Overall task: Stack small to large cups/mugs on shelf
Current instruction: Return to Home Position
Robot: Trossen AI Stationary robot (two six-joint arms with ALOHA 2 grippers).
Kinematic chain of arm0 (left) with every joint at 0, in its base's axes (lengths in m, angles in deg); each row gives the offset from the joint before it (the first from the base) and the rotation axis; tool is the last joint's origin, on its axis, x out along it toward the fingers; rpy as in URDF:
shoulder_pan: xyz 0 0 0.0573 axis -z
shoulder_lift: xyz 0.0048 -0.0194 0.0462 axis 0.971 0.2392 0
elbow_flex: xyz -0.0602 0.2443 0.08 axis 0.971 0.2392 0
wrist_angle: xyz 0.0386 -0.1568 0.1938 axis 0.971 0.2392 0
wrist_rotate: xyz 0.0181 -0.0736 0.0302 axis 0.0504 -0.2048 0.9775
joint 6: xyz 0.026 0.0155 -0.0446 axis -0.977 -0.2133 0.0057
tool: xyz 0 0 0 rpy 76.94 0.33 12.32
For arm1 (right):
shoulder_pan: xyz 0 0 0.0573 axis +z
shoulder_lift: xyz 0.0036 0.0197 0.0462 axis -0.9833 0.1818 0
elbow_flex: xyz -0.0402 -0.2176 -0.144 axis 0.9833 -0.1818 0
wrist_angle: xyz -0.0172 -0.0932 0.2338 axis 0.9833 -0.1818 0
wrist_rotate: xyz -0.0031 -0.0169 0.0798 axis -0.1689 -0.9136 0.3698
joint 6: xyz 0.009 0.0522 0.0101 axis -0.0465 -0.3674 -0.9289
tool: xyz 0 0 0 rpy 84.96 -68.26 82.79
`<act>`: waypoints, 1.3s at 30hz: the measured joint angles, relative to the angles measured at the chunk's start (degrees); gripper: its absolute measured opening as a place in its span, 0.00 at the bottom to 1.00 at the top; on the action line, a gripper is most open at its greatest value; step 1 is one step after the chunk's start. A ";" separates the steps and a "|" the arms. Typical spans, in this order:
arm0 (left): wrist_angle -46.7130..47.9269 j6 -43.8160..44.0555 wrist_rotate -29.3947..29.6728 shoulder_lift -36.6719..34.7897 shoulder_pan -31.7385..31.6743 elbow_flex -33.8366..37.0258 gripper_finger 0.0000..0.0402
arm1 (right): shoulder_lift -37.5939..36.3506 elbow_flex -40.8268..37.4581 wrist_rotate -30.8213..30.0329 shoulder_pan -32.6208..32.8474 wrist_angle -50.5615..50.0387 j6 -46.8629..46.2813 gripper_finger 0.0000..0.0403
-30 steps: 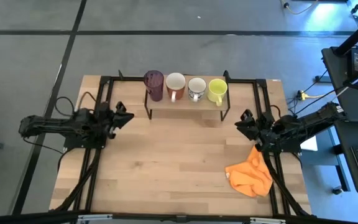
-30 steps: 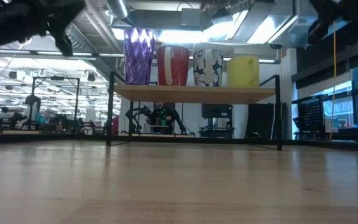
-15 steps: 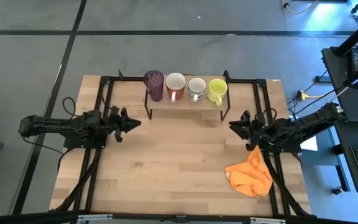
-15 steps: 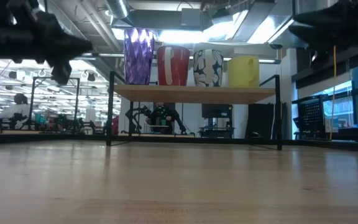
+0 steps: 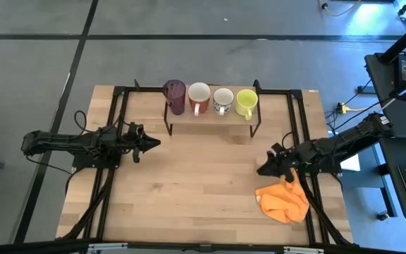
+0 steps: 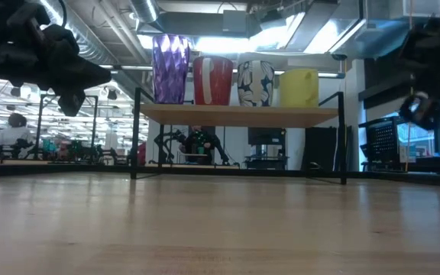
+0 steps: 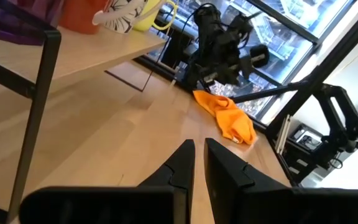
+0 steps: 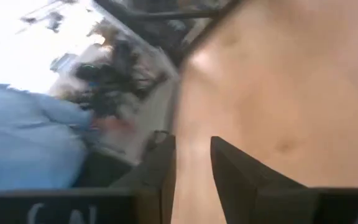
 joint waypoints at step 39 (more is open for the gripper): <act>0.01 -0.08 0.01 0.00 0.00 0.00 0.08 | 2.26 -0.06 -20.37 0.67 -5.11 36.41 0.25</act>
